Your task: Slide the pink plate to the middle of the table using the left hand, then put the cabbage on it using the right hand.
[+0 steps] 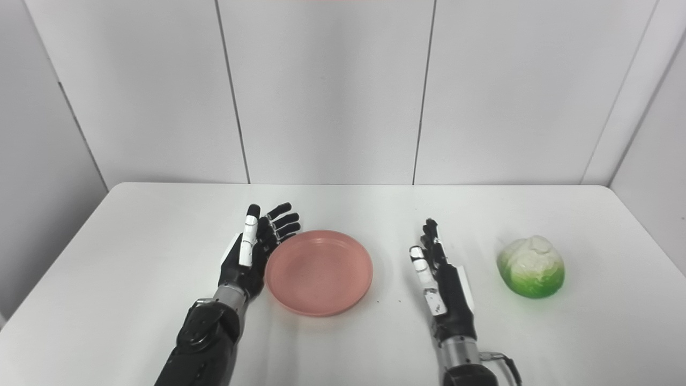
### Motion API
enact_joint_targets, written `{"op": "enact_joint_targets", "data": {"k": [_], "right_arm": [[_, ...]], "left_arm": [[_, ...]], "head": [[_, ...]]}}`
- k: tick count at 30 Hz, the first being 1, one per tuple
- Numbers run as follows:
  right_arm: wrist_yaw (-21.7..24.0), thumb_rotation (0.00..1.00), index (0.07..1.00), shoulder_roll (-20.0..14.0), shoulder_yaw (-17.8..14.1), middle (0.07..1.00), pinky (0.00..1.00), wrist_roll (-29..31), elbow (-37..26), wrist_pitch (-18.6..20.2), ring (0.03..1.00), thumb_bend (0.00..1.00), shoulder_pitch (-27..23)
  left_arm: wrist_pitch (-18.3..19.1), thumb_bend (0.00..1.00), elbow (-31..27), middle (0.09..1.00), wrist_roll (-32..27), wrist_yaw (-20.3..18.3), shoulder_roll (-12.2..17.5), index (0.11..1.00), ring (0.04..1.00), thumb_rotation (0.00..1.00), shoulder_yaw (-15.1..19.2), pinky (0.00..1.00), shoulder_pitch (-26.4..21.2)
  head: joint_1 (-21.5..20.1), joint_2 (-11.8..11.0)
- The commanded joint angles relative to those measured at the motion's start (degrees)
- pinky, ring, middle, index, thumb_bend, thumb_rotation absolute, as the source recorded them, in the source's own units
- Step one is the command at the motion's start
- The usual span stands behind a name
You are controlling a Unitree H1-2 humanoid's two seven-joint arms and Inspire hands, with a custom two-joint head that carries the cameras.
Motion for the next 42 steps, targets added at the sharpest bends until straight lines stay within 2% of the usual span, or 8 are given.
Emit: {"op": "enact_joint_targets", "data": {"k": [1,8,13,17,21,28,33,42], "right_arm": [[-0.5,0.87,1.0,1.0,0.6,1.0,1.0,-0.7,-1.0,0.1,1.0,0.66,-0.6],[-0.5,0.87,1.0,1.4,1.2,1.0,1.0,-1.0,-1.9,0.6,1.0,0.65,-0.9],[-0.6,0.85,1.0,0.6,1.8,0.999,1.0,-2.8,-5.6,4.6,1.0,0.67,-1.3],[0.6,0.81,0.998,-4.0,3.7,0.987,0.94,-9.4,-10.7,6.9,0.979,0.64,-2.5],[1.7,0.7,0.951,-8.6,3.9,0.961,0.85,-16.4,-18.7,14.3,0.931,0.72,-4.2],[4.7,0.58,0.942,-18.3,3.3,0.944,0.79,-28.1,-26.1,24.5,0.898,0.78,-7.1],[5.3,0.55,0.938,-24.1,2.7,0.946,0.77,-34.1,-26.1,24.8,0.917,0.82,-8.4],[7.7,0.55,0.948,-31.1,2.0,0.938,0.92,-42.2,-24.2,26.6,0.94,0.88,-8.3]], "left_arm": [[1.3,0.81,-1.6,0.792,-0.6,-0.9,-0.5,0.783,0.81,1.0,-0.5,0.82,1.5],[4.0,0.82,-7.9,0.813,-0.4,-0.5,-1.2,0.805,0.83,1.0,-2.1,0.86,4.2],[5.0,0.81,-10.5,0.84,0.5,-0.5,-1.0,0.837,0.869,1.0,-3.4,0.92,5.7],[4.1,0.81,-11.0,0.864,1.1,-0.3,0.0,0.862,0.891,1.0,-4.0,0.96,6.3],[3.9,0.84,-10.9,0.917,1.1,0.1,1.1,0.915,0.953,1.0,-3.6,1.0,6.5],[2.4,0.84,-8.9,0.942,-0.8,-0.6,2.0,0.945,0.973,1.0,-1.9,1.0,6.1],[1.9,0.85,-7.1,0.952,-1.9,-1.7,2.2,0.949,0.99,1.0,-0.9,1.0,5.6],[0.1,0.84,-4.2,0.96,-3.8,-4.0,2.3,0.952,0.998,1.0,0.1,1.0,5.0]], "head": [[-0.5,0.1],[-3.2,0.3],[-5.9,0.3],[-10.3,0.1],[-16.3,-0.2],[-19.9,-1.0],[-22.4,-1.6],[-23.5,-2.3]]}}
